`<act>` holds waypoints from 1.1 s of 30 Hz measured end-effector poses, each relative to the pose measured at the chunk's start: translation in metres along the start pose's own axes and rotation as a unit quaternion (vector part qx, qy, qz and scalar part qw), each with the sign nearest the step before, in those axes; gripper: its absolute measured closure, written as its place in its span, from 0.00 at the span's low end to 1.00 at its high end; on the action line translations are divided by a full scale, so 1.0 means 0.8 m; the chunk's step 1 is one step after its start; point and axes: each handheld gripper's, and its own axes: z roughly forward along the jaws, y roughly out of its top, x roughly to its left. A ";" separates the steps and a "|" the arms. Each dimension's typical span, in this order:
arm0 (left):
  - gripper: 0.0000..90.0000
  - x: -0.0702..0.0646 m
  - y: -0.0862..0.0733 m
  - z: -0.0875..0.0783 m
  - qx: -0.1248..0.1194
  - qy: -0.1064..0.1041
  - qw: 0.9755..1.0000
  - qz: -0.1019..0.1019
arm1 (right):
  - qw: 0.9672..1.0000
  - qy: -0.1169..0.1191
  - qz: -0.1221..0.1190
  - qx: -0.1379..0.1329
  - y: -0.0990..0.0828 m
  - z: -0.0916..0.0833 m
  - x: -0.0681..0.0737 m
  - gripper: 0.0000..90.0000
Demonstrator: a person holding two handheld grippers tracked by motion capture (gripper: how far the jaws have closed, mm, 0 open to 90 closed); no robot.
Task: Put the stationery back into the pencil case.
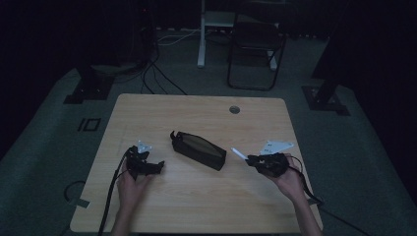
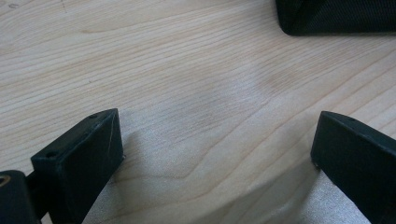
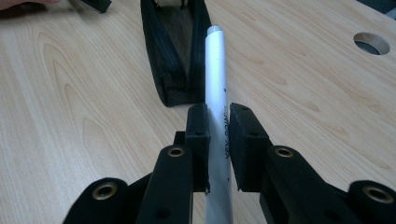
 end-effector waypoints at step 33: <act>0.03 0.000 0.000 0.000 0.000 0.000 1.000 0.000 | 1.000 0.003 -0.004 -0.006 0.028 -0.005 0.002 0.88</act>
